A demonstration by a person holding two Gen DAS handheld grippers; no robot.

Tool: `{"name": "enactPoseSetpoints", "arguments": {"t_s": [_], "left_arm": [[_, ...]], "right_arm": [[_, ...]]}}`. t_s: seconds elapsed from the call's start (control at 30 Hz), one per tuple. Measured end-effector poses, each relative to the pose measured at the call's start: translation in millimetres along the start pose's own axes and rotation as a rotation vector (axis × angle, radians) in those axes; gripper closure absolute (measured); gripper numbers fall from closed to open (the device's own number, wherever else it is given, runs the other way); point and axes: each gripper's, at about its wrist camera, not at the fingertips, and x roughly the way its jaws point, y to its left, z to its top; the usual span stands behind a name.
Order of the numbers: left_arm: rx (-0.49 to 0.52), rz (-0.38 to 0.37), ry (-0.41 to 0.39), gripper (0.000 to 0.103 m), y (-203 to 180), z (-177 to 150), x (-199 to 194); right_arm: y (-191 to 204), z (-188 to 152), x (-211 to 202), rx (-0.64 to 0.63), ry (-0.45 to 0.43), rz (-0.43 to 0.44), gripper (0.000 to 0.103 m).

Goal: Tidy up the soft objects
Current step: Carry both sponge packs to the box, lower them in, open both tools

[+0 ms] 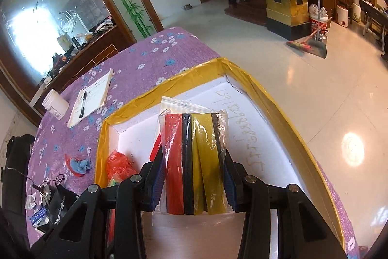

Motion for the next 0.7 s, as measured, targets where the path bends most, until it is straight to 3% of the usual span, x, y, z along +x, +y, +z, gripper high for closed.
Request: {"name": "enactPoseSetpoints", "arguments": {"t_s": [0.17,0.43,0.7], "left_arm": [[0.067,0.055,-0.032,0.065,-11.3,-5.8,-0.9],[0.077,0.057,-0.048,0.063,-14.6,-7.2,-4.4],[0.103,0.083,-0.106,0.043,-18.5,-6.8,-13.1]], "right_arm": [[-0.1,0.6,1.2,0.021,0.006,-0.011,0.057],[1.4,1.0,-2.4,0.036,-0.015,-0.014,0.056],[0.1,2.1,-13.1,0.053,-0.059,0.005,0.055]]}}
